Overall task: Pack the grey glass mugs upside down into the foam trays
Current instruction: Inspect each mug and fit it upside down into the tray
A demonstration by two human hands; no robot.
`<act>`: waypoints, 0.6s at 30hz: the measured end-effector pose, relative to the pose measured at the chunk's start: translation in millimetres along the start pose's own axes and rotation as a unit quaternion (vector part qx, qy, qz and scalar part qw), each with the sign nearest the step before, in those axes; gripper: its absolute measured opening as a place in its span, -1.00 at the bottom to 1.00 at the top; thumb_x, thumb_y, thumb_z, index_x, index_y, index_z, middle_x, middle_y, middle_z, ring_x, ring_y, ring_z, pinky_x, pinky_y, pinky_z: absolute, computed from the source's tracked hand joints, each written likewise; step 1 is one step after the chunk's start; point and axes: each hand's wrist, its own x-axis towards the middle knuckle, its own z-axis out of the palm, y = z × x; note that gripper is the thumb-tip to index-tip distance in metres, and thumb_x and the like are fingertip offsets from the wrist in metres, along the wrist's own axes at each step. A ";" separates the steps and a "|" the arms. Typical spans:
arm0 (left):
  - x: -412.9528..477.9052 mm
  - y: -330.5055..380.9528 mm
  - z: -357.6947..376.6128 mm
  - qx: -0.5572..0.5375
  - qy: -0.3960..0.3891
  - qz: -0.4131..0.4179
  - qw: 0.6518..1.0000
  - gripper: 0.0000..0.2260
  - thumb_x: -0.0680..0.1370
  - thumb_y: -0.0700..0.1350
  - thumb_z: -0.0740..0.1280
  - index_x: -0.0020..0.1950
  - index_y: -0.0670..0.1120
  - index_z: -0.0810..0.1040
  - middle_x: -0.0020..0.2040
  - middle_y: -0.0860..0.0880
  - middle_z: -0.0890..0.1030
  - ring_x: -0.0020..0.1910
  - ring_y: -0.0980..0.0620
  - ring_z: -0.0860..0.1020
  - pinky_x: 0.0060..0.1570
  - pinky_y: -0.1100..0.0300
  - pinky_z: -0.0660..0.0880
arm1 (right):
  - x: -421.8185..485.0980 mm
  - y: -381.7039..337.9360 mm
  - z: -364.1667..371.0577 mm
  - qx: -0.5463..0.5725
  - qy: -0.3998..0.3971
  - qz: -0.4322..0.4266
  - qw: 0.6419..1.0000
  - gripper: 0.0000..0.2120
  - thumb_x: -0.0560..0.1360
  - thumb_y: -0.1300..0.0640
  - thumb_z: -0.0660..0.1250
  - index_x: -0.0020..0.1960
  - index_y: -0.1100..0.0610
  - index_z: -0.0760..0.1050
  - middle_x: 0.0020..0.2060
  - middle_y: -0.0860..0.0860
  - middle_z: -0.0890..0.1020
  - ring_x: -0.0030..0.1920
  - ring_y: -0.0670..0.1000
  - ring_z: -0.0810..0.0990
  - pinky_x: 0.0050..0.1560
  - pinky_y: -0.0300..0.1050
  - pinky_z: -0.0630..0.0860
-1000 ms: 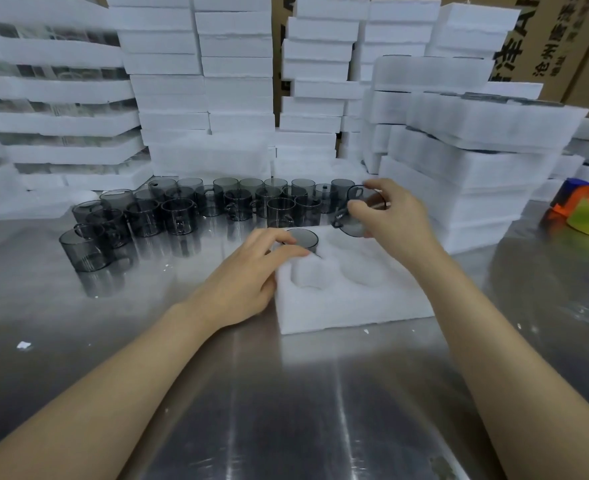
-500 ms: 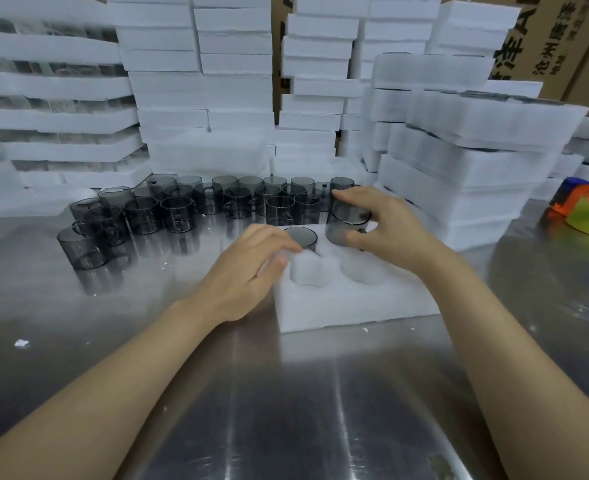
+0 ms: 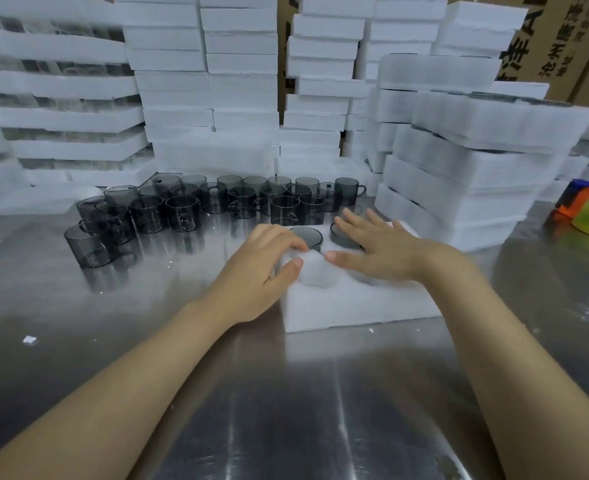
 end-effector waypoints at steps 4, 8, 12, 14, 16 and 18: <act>6.0 -0.4 -5.6 0.054 -0.006 0.020 0.998 -0.65 0.52 0.04 0.06 0.09 -0.10 0.52 0.04 0.06 0.52 0.11 0.03 0.38 0.08 0.09 0.37 | 4.7 -7.7 2.8 -0.027 -0.024 0.015 0.999 -0.10 0.35 -0.52 -0.14 0.57 -0.11 -0.18 0.54 -0.18 -0.21 0.54 0.00 -0.27 0.51 0.14 -0.25; 10.9 -6.0 -16.5 0.133 0.028 0.057 0.989 -0.78 0.51 -0.02 0.06 -0.13 -0.08 0.45 -0.19 0.04 0.48 -0.14 0.03 0.38 -0.08 0.08 0.30 | -7.8 -9.6 3.7 0.184 -0.009 -0.098 0.978 -0.32 0.50 -0.37 0.03 0.54 -0.08 0.14 0.54 -0.19 0.03 0.47 -0.27 -0.16 0.46 -0.24 -0.20; -0.2 -33.4 -38.2 0.075 0.117 0.001 0.990 -0.66 0.51 -0.02 0.05 -0.30 -0.17 0.47 -0.31 -0.09 0.47 -0.28 -0.12 0.42 -0.21 0.02 0.34 | -5.2 -6.1 -6.6 0.433 0.128 -0.137 0.881 -0.71 0.56 -0.17 0.21 0.26 -0.21 0.48 0.32 -0.15 0.51 0.31 -0.19 0.45 0.36 -0.20 0.30; -9.8 -50.6 -51.1 -0.031 0.190 -0.074 0.978 -0.65 0.48 -0.03 0.07 -0.36 -0.18 0.49 -0.32 -0.17 0.51 -0.28 -0.14 0.46 -0.20 0.04 0.37 | 5.7 5.2 -5.9 0.512 0.274 -0.096 0.809 -0.81 0.62 0.13 0.21 0.15 0.01 0.55 0.11 0.02 0.65 0.02 -0.18 0.61 0.10 -0.34 0.46; -15.3 -62.1 -56.1 -0.116 0.265 -0.148 0.946 -0.71 0.49 -0.08 0.12 -0.34 -0.14 0.52 -0.28 -0.15 0.57 -0.24 -0.03 0.51 -0.14 0.12 0.41 | 16.0 16.7 7.0 0.535 0.369 -0.030 0.759 -0.77 0.62 0.28 0.14 0.13 0.16 0.55 -0.10 0.01 0.66 -0.19 -0.20 0.59 -0.15 -0.39 0.47; -11.8 -69.4 -52.7 -0.191 0.335 -0.233 0.893 -0.79 0.56 -0.17 0.19 -0.24 -0.07 0.52 -0.25 -0.05 0.57 -0.24 0.12 0.53 -0.13 0.27 0.46 | 28.2 23.1 25.6 0.541 0.385 0.005 0.748 -0.74 0.61 0.35 0.10 0.14 0.21 0.54 -0.11 -0.01 0.63 -0.16 -0.18 0.57 -0.13 -0.35 0.48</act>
